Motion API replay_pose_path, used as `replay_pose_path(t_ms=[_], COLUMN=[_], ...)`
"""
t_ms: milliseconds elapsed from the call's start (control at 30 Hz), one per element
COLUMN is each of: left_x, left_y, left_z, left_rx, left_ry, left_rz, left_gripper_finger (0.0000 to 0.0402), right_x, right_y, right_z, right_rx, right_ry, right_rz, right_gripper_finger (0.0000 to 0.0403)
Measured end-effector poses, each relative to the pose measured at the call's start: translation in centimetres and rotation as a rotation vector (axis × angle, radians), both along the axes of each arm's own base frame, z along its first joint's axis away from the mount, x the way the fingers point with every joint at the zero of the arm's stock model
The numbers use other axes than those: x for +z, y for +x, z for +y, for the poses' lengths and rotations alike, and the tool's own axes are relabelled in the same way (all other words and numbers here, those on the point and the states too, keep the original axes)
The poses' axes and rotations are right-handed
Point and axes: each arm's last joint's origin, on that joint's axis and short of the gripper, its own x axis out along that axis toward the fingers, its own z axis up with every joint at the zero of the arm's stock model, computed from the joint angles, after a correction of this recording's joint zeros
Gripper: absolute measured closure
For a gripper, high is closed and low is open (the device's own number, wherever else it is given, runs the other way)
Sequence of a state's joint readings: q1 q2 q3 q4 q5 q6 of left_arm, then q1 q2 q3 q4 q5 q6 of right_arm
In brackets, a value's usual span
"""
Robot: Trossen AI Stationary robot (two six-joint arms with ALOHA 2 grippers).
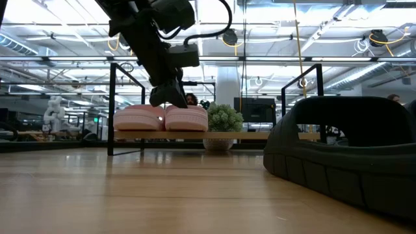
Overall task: Pick and place slides into the shelf
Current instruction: Put the left black slipper on the shelf
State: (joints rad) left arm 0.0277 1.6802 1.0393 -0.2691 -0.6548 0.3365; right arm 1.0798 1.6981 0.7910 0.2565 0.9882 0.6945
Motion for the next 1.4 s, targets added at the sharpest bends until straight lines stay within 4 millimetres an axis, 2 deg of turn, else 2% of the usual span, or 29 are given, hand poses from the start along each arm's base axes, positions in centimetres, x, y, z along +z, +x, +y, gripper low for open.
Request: replay_pose_path(t_ms=[267,367,533,733,933,1033,1133,1300,1400], left_x=[0.7,1.9,5.1,8.0,8.5,8.4,8.3,8.2,8.0], left_y=[-0.2,-0.7,-2.0,-3.8,-5.2,-6.0,-7.0,-8.3,-9.1], left_z=[-2.0,-2.9,-4.6,-8.7,-14.3,-16.5,-18.2,-20.1,-20.9], left_rx=[-0.017,-0.034,-0.039,-0.135,-0.295,-0.315,-0.319,-0.334,-0.334], left_ry=[0.069,0.066,0.026,-0.061,-0.102,-0.133,-0.165,-0.249,-0.284], left_rz=[-0.008,-0.049,-0.208,-0.381,-0.448,-0.479,-0.509,-0.542,-0.542], left_gripper_finger=[0.0300,0.0300,0.0300,0.0300,0.0300,0.0300,0.0300,0.0300,0.0300], right_x=[0.0,0.0,0.0,0.0,0.6,1.4,2.9,6.1,7.2], right_y=[0.0,0.0,0.0,0.1,1.5,2.1,2.2,2.6,3.5], right_z=[0.0,0.0,0.0,0.0,0.0,-0.1,0.0,0.4,0.4], right_rx=[0.000,0.000,0.001,0.018,0.168,0.254,0.290,0.311,0.310], right_ry=[0.000,0.000,-0.002,-0.012,0.043,0.048,-0.040,-0.192,-0.246], right_rz=[0.000,0.000,0.000,0.006,0.064,0.058,0.010,-0.042,0.038], right_gripper_finger=[0.0373,0.0373,0.0373,0.0373,0.0373,0.0374,0.0374,0.0374,0.0374])
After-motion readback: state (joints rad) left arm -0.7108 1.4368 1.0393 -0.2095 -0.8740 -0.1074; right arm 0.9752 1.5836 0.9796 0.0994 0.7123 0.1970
